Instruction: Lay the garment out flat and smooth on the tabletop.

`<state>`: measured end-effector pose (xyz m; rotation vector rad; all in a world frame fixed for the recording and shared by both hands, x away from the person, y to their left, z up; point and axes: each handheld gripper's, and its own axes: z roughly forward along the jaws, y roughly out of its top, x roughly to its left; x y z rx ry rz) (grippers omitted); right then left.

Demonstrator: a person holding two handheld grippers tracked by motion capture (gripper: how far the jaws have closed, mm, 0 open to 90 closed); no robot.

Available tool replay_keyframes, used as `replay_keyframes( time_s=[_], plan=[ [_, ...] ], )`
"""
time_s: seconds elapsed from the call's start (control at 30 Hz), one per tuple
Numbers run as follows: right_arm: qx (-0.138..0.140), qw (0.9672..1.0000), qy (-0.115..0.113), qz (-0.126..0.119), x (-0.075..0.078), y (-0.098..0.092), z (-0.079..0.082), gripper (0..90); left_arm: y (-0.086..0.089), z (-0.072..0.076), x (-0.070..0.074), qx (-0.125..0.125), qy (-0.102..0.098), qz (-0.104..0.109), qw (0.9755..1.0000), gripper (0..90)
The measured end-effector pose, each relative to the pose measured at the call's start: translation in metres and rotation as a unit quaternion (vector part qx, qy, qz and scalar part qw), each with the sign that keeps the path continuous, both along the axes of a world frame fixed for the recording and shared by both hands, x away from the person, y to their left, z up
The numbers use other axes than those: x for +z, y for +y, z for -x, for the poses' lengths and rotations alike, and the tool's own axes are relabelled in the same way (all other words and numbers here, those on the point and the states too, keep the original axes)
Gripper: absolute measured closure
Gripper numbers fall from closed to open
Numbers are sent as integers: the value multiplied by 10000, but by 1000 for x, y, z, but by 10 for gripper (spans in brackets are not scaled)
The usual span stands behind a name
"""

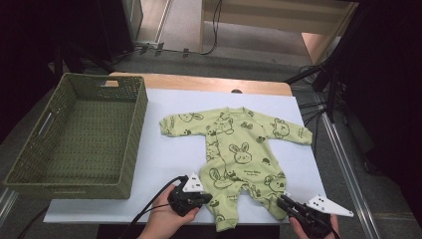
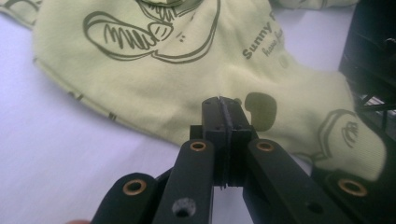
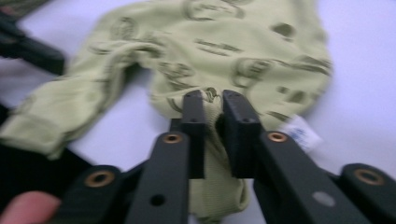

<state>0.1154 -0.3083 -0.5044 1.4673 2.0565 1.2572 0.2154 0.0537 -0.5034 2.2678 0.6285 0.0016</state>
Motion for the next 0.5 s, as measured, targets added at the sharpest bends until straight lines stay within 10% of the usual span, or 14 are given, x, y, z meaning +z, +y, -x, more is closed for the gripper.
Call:
replay_keyframes(
  time_s=[0.27,0.37,0.5],
  plan=[
    [1297,9915,33,-25,2,24,24,634,17,-1,6,134,104,367,9992,900],
    [1089,9910,-324,-705,12,9,26,643,15,1,7,122,121,508,9986,896],
    [197,9983,-248,-499,12,-7,17,782,1,9,4,-38,91,605,9981,799]
  ],
)
